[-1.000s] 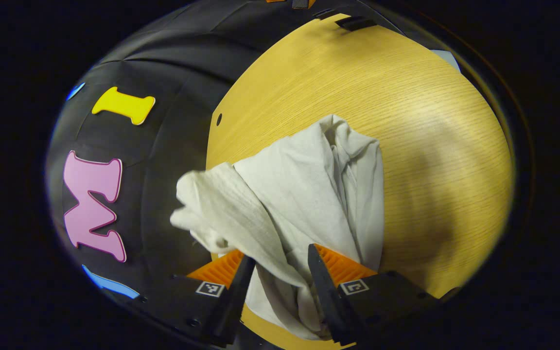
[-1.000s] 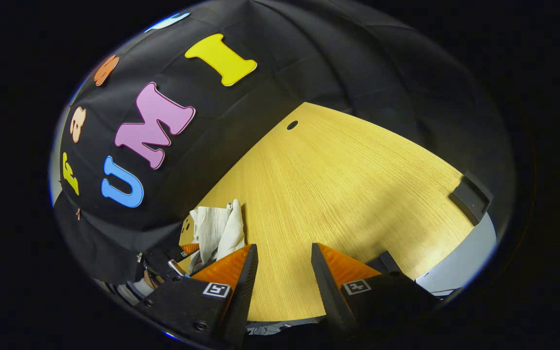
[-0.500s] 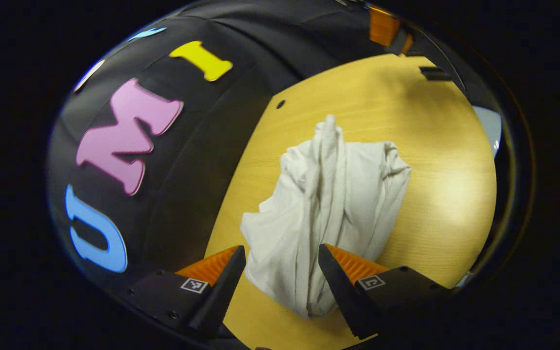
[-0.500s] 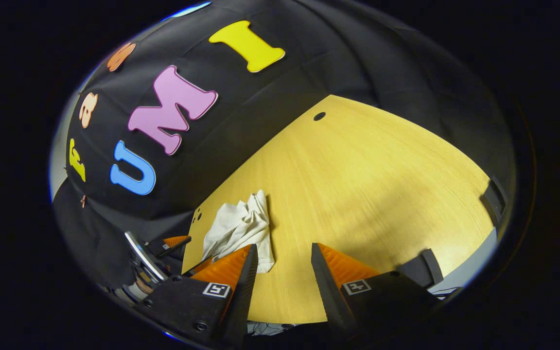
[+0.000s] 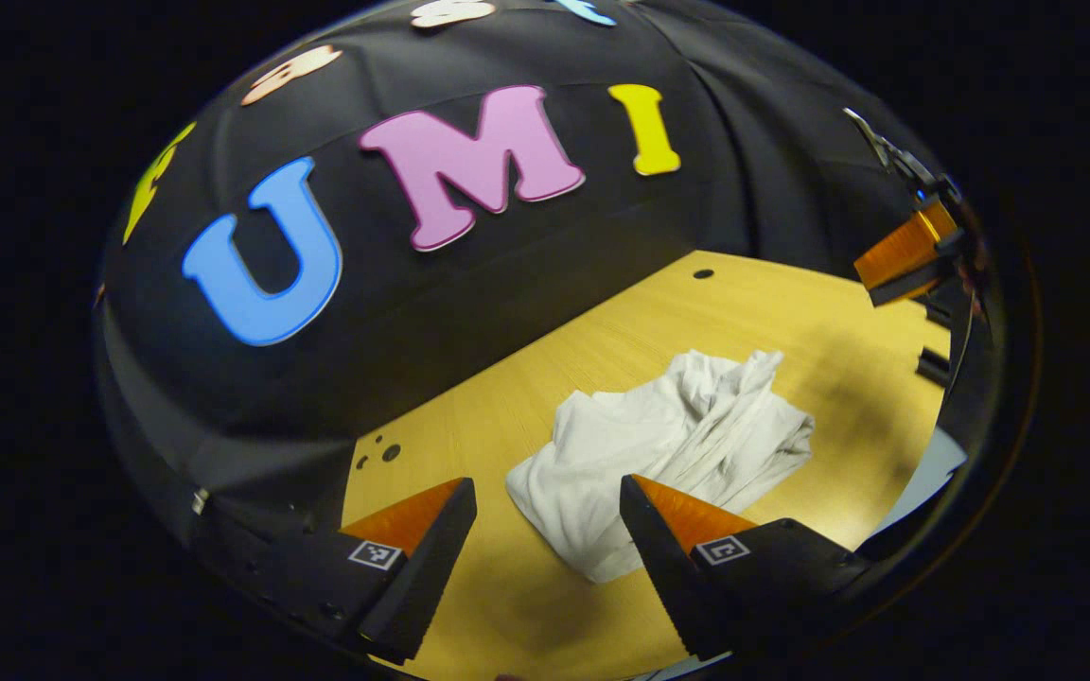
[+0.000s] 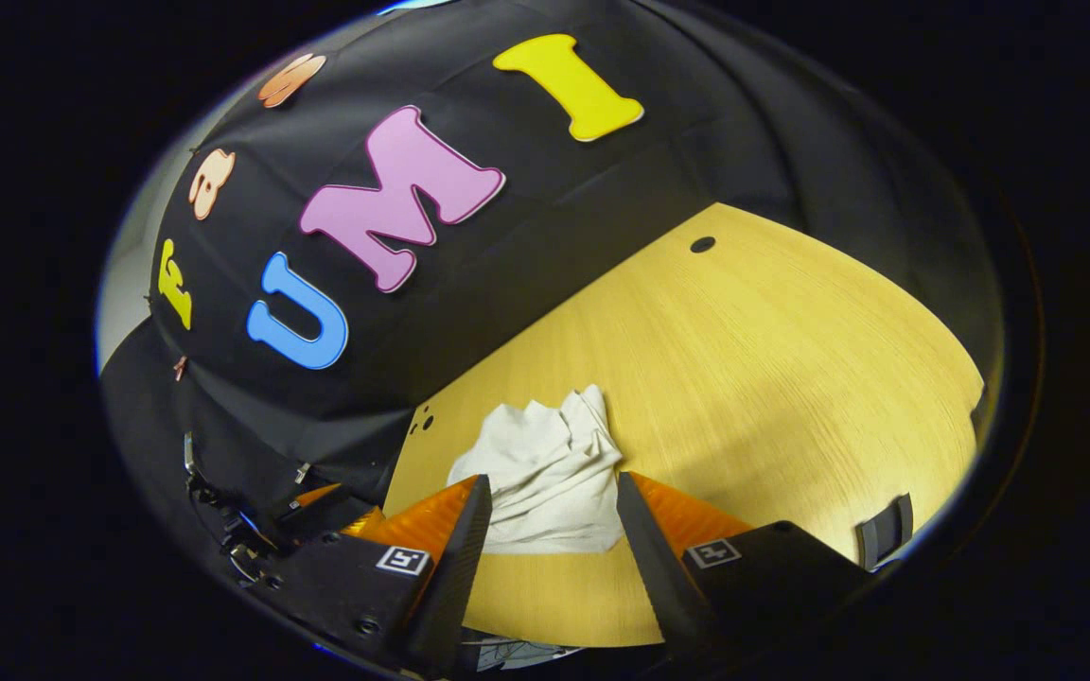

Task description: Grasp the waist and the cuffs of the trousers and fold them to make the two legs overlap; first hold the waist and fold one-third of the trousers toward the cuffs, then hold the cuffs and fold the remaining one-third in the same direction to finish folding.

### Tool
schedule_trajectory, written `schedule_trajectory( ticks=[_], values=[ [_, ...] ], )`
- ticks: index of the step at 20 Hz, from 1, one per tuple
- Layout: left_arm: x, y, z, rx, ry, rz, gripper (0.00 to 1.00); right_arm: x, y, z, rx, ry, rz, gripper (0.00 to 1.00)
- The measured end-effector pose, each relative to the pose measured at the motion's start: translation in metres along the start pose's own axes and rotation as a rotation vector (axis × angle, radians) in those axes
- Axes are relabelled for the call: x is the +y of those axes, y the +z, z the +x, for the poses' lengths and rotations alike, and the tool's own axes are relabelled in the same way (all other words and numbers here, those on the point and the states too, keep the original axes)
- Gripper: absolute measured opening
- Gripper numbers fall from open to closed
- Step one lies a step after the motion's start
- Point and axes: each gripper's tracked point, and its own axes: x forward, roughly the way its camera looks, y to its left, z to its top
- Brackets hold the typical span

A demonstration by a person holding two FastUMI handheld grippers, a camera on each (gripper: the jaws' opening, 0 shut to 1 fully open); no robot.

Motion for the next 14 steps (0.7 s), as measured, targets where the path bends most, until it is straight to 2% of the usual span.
schedule_trajectory(
  ticks=[3,4,5,7,13,14],
  values=[
    [0.002,-0.007,-0.025,0.002,-0.032,-0.276,0.97,0.023,0.000,0.011,0.013,0.015,-0.058,0.87],
    [0.004,-0.009,-0.030,0.003,-0.035,-0.344,0.97,0.032,-0.001,0.015,0.018,0.028,-0.062,0.80],
    [0.007,-0.012,-0.032,-0.002,-0.032,-0.388,0.97,0.040,0.001,0.019,0.017,0.044,-0.061,0.92],
    [0.018,-0.016,-0.042,-0.002,-0.013,-0.442,0.97,0.051,-0.001,0.028,0.021,0.058,-0.063,0.96],
    [0.024,-0.024,-0.065,0.020,0.014,-0.578,0.95,0.061,-0.003,0.045,0.073,0.059,-0.021,0.96],
    [0.022,-0.026,-0.068,0.028,0.007,-0.592,0.96,0.061,-0.004,0.047,0.080,0.056,-0.022,0.86]
  ],
)
